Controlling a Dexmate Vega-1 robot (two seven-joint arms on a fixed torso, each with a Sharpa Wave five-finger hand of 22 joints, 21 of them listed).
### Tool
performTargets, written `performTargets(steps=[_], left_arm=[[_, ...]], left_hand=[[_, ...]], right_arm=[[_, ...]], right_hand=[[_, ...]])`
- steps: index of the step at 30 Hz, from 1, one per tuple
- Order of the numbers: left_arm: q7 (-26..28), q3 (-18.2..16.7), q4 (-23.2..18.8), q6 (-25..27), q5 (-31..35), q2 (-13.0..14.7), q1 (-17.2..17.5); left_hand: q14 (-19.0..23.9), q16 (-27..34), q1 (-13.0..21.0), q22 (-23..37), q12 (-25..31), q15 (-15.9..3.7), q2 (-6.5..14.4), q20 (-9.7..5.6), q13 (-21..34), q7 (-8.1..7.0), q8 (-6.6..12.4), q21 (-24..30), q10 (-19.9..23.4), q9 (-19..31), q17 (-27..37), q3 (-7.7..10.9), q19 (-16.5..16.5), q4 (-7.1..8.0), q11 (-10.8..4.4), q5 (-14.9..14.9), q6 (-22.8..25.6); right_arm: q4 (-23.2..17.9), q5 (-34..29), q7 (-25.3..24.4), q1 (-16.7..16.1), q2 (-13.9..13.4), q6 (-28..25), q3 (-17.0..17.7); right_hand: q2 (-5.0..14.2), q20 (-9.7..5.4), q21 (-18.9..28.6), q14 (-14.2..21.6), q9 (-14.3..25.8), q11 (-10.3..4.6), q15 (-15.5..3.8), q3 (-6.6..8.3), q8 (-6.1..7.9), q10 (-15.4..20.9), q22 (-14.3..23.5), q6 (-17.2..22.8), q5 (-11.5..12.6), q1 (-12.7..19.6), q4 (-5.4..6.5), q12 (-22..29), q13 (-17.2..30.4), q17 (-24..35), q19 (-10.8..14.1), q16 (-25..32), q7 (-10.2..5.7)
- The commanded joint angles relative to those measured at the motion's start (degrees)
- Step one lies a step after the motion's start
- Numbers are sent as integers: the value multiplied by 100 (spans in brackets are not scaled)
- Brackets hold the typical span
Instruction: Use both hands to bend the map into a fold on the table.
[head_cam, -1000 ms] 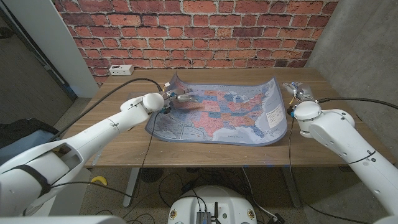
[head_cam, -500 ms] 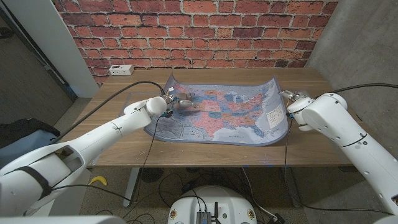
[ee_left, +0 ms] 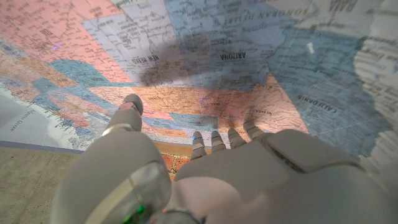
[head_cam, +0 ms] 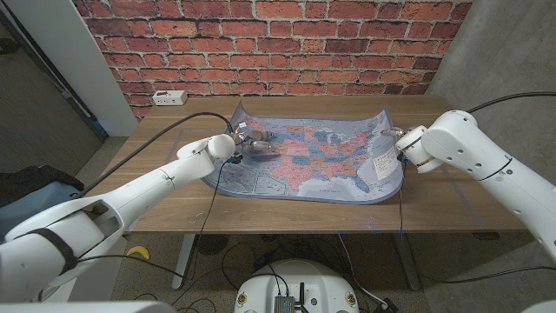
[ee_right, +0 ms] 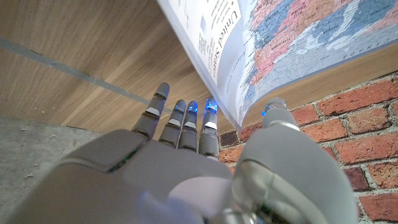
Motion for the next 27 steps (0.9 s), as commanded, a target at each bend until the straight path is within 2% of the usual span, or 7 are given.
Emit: performTargets(steps=[1,6,9,12,14,17,27], left_arm=[[-82,46,52,19,27,-37,-3],[-45,6,8,3,-5,-10,50],[-20,-16,-17,-1,-18,4,76],[-7,-45,-50,-11,-45,27,108],[-1,-58,-71,-16,-56,43,126],[4,-82,-109,-20,-77,71,156],[38,-184,-224,-190,-151,163,233]], left_hand=[[25,31,87,31,32,-27,-1,25,22,-39,-14,44,15,16,28,-40,55,-4,-30,48,-22],[23,30,92,32,30,-35,1,19,22,-40,-21,37,8,15,28,-52,60,4,-29,51,-37],[22,30,94,32,28,-39,1,13,22,-53,-28,31,-1,16,28,-59,60,9,-32,53,-55],[23,31,95,33,26,-39,3,7,22,-53,-37,25,-7,16,28,-68,64,16,-35,55,-80],[21,30,95,33,28,-46,3,3,22,-52,-38,24,-5,16,28,-72,66,19,-37,56,-81],[22,30,93,34,29,-47,4,-1,22,-61,-39,19,-5,16,28,-81,69,26,-39,57,-86],[58,42,83,37,46,-57,21,-11,21,-50,-33,30,34,16,27,-115,159,57,-39,60,-80]], right_arm=[[389,1740,-703,1579,-576,-79,-1680],[323,1466,-786,1765,-574,-79,-2018],[348,1433,-786,1957,-585,-79,-2279],[352,1274,-786,2114,-573,-79,-2550],[329,1070,-786,2114,-545,-79,-2638],[313,830,-786,2125,-523,-79,-2765],[-314,-1790,-786,379,3,-79,-1376]], right_hand=[[157,-19,-37,257,29,-35,-108,126,55,303,21,316,116,295,-187,110,22,39,133,113,0],[545,-179,3,1160,50,-139,-405,585,252,1092,35,1291,110,1267,-506,379,107,242,619,609,-133],[527,-311,75,1653,69,-185,-612,726,346,1558,52,1834,73,1759,-516,621,213,531,921,1010,-214],[462,-450,201,2299,148,-428,-859,831,530,2414,97,2631,37,2618,-506,1199,526,1384,1247,1939,-327],[535,-578,331,2628,266,-422,-976,847,739,2856,123,3094,14,3002,-473,1533,715,1965,1460,2545,-311],[578,-637,460,2959,349,-366,-1022,863,858,3071,138,3265,-3,3194,-450,1692,817,2329,1677,2962,-300],[463,-567,695,3476,517,-245,-1045,1033,1102,3614,152,3571,75,3532,-525,1984,951,2535,2061,3202,-41]])
